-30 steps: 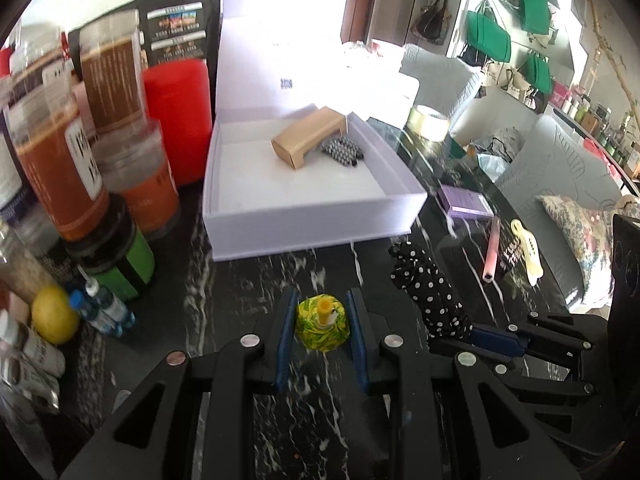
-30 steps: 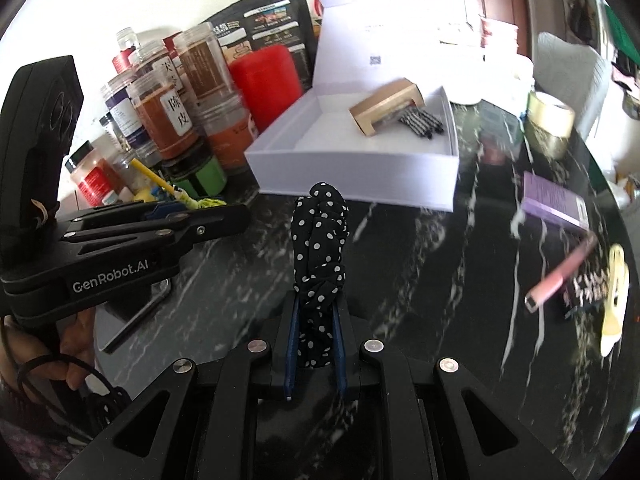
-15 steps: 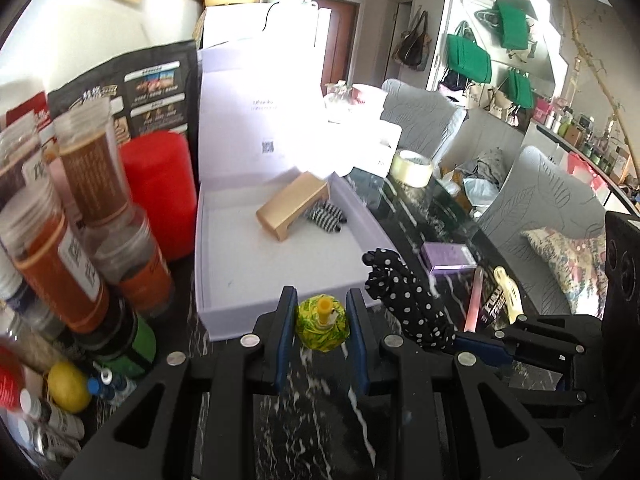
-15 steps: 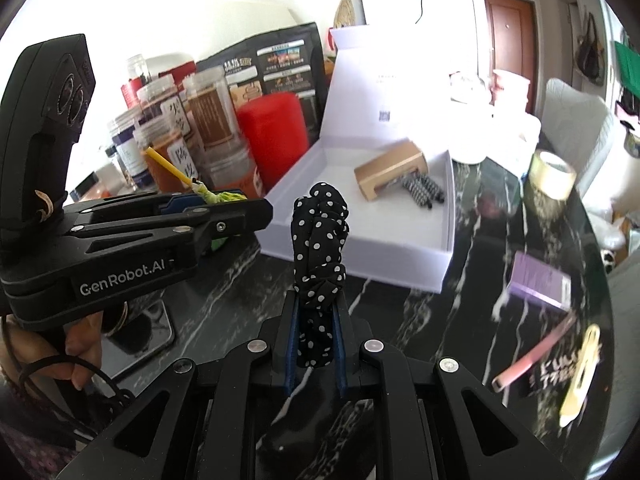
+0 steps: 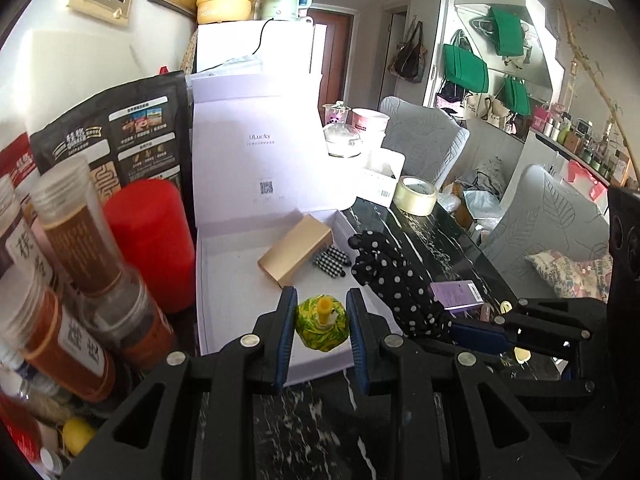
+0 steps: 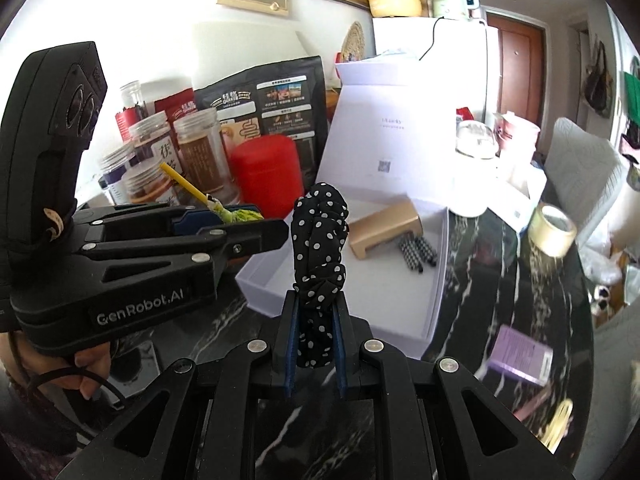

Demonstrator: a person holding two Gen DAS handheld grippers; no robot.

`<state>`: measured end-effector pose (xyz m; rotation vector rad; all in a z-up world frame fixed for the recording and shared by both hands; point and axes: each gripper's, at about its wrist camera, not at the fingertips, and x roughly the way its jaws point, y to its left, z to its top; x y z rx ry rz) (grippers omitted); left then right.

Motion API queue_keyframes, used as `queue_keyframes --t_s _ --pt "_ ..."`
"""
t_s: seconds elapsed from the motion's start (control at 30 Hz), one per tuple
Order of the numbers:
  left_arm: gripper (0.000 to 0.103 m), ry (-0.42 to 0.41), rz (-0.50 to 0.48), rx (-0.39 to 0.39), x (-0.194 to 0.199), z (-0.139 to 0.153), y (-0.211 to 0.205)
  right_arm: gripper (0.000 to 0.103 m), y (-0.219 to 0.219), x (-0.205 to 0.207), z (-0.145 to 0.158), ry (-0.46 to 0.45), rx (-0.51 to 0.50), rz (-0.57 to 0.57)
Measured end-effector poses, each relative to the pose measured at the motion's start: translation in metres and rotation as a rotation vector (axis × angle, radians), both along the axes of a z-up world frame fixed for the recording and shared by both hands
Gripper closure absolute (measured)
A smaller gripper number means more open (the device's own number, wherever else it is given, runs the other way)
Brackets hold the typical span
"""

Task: Organize rigid objects
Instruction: 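Carry the lollipop in the left gripper while the right carries the scrunchie over the gift box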

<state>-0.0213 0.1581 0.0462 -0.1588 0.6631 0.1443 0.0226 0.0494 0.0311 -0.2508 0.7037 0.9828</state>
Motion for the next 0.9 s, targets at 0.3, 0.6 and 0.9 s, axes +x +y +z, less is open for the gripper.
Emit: queue_keyframes --t_s 0.3,0.6,0.9 --pt "0.078 0.008 -0.01 0.014 0.033 0.0 0.012 0.088 0.018 0.027 0.002 -0.039 -0.025 0.012" --pt "0.078 0.038 -0.003 0.007 0.068 -0.017 0.03 0.088 0.038 0.058 -0.013 -0.035 -0.06 0.017" --pt "0.078 0.065 0.015 0.009 0.097 -0.026 0.047 0.088 0.058 0.091 -0.027 0.007 -0.082 0.03"
